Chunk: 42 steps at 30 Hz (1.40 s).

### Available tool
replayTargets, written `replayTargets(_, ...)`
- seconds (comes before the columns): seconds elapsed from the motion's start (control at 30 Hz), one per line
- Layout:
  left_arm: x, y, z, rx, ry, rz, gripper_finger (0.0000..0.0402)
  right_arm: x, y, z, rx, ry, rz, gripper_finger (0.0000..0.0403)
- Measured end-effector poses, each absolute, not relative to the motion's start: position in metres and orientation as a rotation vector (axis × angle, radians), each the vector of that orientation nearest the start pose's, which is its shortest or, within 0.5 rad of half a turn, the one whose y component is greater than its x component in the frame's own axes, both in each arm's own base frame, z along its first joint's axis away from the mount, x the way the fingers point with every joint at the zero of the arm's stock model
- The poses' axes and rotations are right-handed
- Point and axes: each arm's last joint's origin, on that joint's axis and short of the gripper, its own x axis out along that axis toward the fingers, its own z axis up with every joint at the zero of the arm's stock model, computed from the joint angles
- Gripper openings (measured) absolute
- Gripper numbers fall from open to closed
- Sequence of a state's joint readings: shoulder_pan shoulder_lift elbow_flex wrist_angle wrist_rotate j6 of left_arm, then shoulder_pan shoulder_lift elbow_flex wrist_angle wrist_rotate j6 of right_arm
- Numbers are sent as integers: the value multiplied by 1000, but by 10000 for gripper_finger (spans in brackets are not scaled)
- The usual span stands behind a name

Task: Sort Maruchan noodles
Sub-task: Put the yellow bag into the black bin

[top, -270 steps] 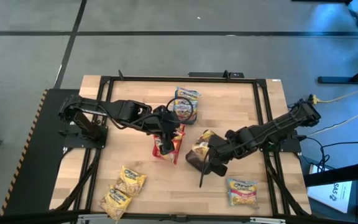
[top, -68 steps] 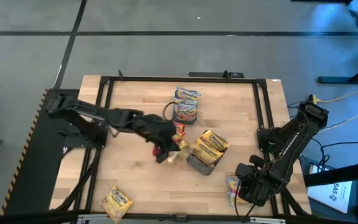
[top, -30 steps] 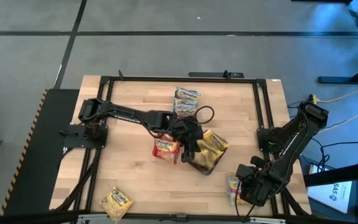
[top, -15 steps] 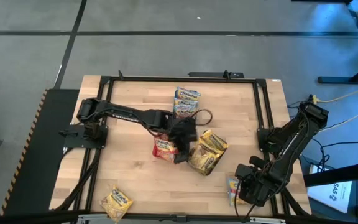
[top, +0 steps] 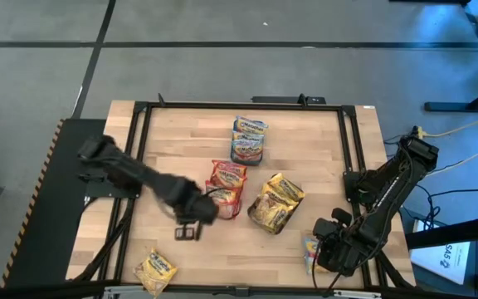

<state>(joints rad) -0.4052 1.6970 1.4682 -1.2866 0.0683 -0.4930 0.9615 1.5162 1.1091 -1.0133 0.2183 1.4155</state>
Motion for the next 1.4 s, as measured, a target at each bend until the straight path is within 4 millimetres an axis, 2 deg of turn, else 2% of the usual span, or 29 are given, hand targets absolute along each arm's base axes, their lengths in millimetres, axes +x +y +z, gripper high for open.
replayTargets(0.13, 246, -141, 277, -226, 1415, 49, 60, 160, 218, 231, 407, 1264, -306, 137)
replayTargets(0.23, 215, -149, 273, -328, 1341, 99, 60, 161, 218, 231, 411, 1250, -305, 137)
replayTargets(0.37, 178, -154, 264, -442, 1323, 174, 60, 162, 220, 231, 433, 1245, -287, 137)
replayTargets(0.47, 160, -156, 258, -493, 1339, 211, 60, 164, 222, 232, 453, 1234, -262, 137)
replayTargets(0.77, 137, -167, 243, -500, 1412, 224, 60, 168, 229, 234, 516, 1201, -212, 137)
replayTargets(0.9, 128, -174, 238, -592, 1498, 226, 60, 167, 229, 234, 575, 1212, -254, 137)
replayTargets(1.17, 127, -200, 222, -875, 1373, 111, 61, 167, 227, 233, 692, 1169, -368, 154)
replayTargets(1.4, 115, -201, 205, -991, 1453, 222, 94, 167, 226, 233, 678, 1147, -383, 187)
